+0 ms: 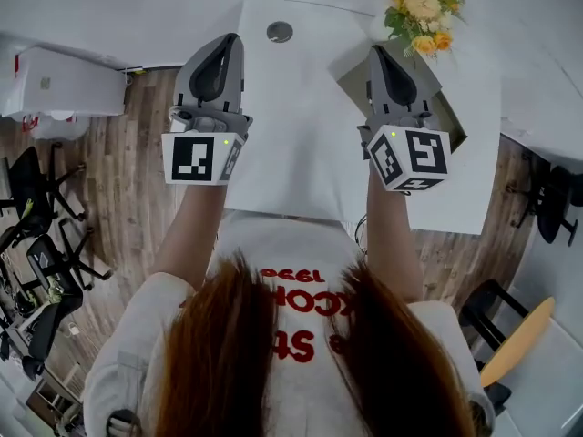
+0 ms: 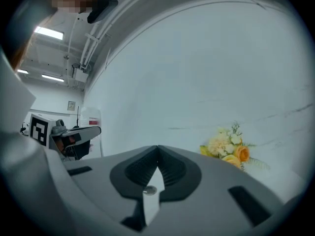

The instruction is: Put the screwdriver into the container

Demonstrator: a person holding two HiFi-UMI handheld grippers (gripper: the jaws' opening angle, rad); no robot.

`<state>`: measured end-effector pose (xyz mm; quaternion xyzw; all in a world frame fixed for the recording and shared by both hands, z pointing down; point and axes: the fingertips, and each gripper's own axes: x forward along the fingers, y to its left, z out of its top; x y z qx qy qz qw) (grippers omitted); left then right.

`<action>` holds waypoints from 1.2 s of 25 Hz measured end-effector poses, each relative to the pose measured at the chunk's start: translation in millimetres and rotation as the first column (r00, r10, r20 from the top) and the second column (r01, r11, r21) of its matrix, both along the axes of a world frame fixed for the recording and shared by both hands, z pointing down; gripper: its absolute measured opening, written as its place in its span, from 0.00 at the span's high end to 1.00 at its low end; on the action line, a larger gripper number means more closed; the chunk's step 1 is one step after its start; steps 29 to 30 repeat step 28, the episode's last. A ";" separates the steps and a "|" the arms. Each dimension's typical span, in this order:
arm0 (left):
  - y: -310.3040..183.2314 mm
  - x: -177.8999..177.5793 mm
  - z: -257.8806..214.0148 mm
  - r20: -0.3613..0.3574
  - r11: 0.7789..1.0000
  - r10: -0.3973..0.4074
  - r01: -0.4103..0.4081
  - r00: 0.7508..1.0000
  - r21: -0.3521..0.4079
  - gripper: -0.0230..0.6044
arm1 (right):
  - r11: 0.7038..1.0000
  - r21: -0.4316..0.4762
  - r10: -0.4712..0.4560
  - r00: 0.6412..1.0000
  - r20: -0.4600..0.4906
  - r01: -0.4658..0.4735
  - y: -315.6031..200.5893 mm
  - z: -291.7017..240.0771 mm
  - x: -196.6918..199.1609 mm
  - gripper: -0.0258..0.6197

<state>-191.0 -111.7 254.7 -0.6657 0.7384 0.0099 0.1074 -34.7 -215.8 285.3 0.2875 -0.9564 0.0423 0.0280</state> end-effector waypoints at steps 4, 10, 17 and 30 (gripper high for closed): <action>8.5 -10.2 2.8 -0.016 1.000 -0.024 0.024 1.000 0.001 0.95 | 1.000 0.017 -0.024 1.000 -0.004 0.024 6.4 -2.2 -14.8 0.95; 14.6 -16.2 3.9 -0.027 0.999 -0.032 0.032 0.999 0.002 0.95 | 0.999 0.025 -0.046 0.999 -0.007 0.046 12.5 -5.0 -24.9 0.95; 15.1 -19.1 4.0 -0.031 1.000 -0.031 0.031 0.999 0.003 0.95 | 0.998 0.035 -0.052 0.998 -0.018 0.053 15.8 -4.2 -30.3 0.95; 12.6 -16.9 3.0 -0.029 0.999 -0.034 0.034 0.999 0.009 0.95 | 0.997 0.048 -0.058 0.998 -0.015 0.058 14.3 -6.8 -29.9 0.95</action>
